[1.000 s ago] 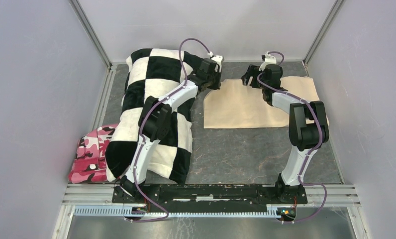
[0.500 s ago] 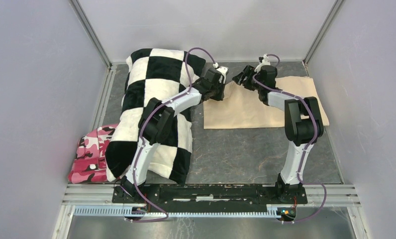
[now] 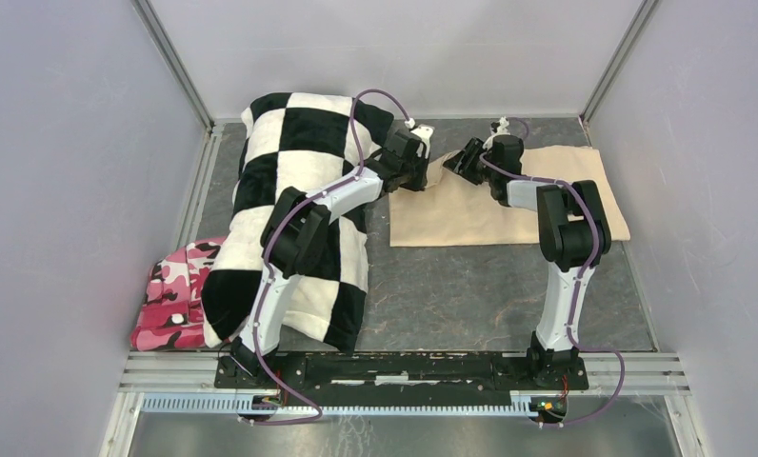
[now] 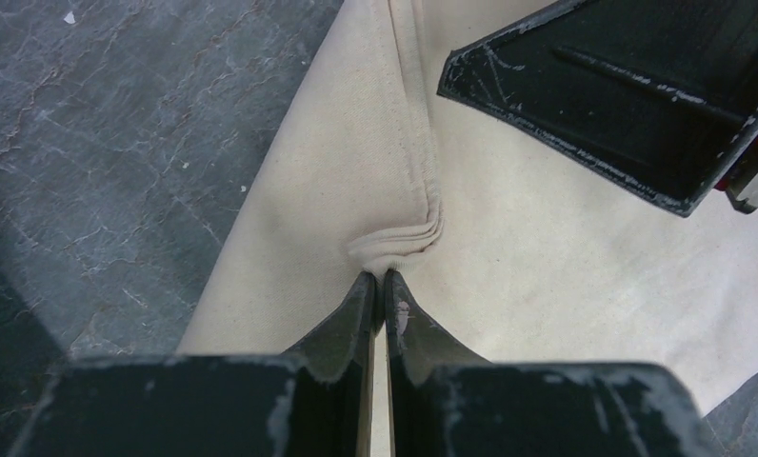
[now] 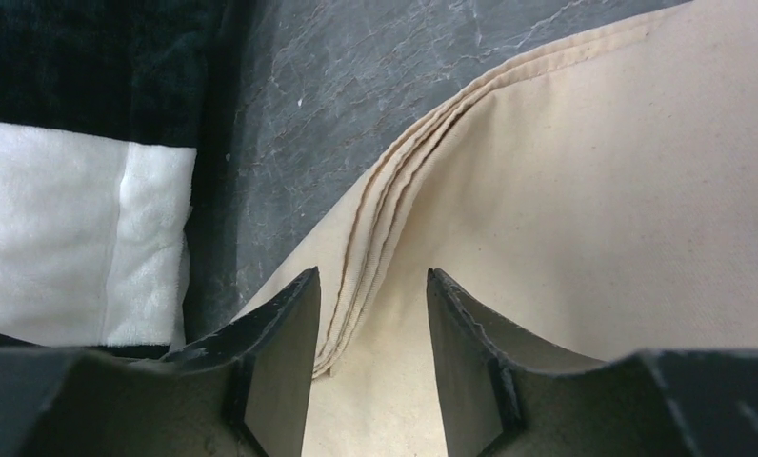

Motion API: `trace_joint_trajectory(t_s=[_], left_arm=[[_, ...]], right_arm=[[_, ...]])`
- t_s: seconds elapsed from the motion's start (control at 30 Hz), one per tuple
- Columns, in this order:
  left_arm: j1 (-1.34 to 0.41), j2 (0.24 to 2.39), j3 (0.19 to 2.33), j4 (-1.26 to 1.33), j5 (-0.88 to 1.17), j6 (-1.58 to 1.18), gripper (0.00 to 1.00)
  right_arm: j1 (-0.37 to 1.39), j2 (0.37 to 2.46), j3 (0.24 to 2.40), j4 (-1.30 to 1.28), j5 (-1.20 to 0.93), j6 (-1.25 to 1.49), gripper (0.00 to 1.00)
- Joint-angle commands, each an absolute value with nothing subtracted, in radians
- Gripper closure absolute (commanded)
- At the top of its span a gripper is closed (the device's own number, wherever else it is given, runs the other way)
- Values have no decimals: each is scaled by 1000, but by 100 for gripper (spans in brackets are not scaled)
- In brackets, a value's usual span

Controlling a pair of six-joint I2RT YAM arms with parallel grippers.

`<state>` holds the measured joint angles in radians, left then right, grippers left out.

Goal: Open and lay out the surgical kit
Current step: Open the surgical kit at the center of the board.

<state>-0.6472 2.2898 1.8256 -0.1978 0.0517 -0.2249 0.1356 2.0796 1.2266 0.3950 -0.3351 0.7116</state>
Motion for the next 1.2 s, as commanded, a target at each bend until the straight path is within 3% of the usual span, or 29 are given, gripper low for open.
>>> trace_joint_trajectory(t_s=[0.0,0.17,0.6,0.8,1.17], left_arm=[[-642,2227,1823,-167,31,-234,88],[-634,2220,1816,-162,30,-233,88],[-632,2225,1811,-155,51,-241,88],[-632,2230,1819,-159,56,-238,88],[-632,2233,1817,-157,74,-244,89]], right_arm=[[128,2088,1221,456,-336,737,52],[117,2105,1216,482,-354,763,64],[85,2193,1295,519,-368,823,65],[72,2197,1270,567,-374,856,58],[75,2246,1310,589,-414,888,61]])
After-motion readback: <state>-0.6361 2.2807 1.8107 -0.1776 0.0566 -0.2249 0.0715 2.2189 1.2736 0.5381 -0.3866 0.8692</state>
